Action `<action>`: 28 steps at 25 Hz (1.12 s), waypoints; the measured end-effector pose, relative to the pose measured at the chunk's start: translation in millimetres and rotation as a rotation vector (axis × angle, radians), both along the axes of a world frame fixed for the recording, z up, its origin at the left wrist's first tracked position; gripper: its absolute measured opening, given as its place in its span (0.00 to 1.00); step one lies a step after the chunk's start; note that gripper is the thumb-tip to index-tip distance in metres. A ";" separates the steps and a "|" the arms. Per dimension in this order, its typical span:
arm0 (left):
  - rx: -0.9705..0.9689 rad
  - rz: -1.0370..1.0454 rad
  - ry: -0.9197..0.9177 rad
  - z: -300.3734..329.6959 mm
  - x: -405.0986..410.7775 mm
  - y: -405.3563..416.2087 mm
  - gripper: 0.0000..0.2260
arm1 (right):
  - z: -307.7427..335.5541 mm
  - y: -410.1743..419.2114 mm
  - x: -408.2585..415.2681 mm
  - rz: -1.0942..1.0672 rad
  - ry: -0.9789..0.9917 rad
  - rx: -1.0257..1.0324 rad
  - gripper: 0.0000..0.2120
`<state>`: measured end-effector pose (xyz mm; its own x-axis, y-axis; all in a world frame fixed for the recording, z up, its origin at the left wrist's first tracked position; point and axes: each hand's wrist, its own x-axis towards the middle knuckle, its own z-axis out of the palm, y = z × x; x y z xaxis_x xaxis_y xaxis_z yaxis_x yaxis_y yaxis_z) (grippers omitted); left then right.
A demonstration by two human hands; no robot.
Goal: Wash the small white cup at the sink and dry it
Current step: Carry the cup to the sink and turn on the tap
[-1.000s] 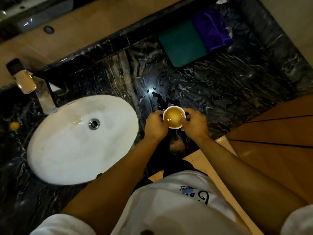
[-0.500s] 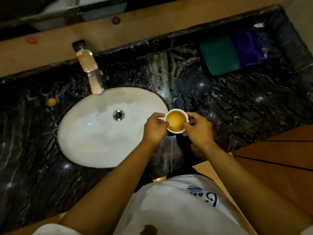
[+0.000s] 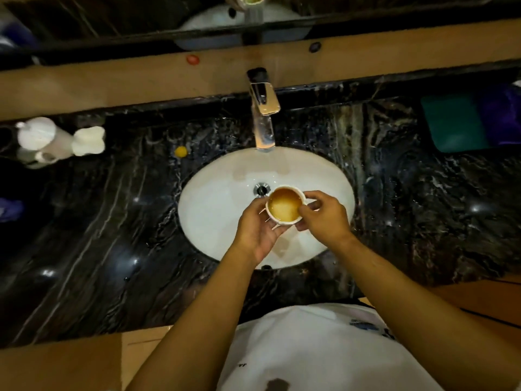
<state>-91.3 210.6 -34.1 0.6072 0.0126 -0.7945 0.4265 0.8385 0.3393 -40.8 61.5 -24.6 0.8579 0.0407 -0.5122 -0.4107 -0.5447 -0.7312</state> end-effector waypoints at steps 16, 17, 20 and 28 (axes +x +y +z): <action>-0.031 0.266 0.010 -19.8 43.7 49.1 0.20 | 67.2 96.3 155.9 -0.062 0.094 0.425 0.22; -0.026 0.272 0.014 -20.8 48.0 49.4 0.19 | 72.1 103.5 164.4 -0.028 0.114 0.407 0.22; -0.014 0.269 0.015 -24.7 59.9 49.5 0.18 | 79.6 125.2 182.6 0.046 0.094 0.304 0.19; -0.057 0.269 -0.007 -29.4 76.5 49.2 0.13 | 63.4 148.3 186.2 0.527 -0.480 -0.390 0.33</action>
